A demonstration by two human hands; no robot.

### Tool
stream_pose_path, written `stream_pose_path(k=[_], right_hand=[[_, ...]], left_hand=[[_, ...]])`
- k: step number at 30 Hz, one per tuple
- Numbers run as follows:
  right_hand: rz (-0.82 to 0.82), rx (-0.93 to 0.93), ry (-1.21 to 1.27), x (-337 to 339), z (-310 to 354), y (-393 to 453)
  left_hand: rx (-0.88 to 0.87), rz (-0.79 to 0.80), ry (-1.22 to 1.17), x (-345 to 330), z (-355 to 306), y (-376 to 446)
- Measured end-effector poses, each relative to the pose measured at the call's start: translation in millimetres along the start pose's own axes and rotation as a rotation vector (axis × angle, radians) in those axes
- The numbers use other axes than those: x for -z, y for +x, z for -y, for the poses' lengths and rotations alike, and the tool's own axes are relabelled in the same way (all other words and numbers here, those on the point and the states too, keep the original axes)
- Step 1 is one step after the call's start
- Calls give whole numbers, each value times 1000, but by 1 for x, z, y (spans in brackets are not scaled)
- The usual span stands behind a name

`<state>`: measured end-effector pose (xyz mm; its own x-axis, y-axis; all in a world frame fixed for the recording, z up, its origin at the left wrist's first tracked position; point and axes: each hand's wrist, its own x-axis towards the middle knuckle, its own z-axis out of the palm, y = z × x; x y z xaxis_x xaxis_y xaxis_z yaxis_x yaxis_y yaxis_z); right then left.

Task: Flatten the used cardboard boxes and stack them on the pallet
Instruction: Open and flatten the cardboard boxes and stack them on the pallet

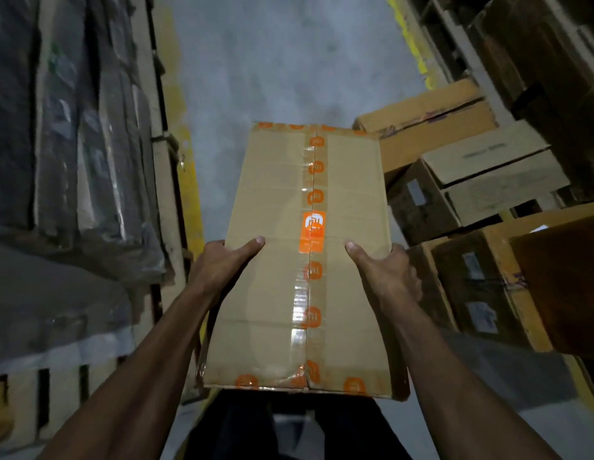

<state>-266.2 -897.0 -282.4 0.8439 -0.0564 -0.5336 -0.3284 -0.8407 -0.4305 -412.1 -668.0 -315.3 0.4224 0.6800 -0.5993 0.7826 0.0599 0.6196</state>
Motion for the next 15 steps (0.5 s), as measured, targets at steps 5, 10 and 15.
stream_pose_path(k=[5,10,15], right_hand=[[46,8,-21,-54,-46,41],[25,-6,-8,-119,-83,82],[-23,-25,2,-190,-111,114]], left_hand=[[56,1,-18,-51,67,44],[65,4,39,-89,112,86],[-15,-43,78,-118,158,138]])
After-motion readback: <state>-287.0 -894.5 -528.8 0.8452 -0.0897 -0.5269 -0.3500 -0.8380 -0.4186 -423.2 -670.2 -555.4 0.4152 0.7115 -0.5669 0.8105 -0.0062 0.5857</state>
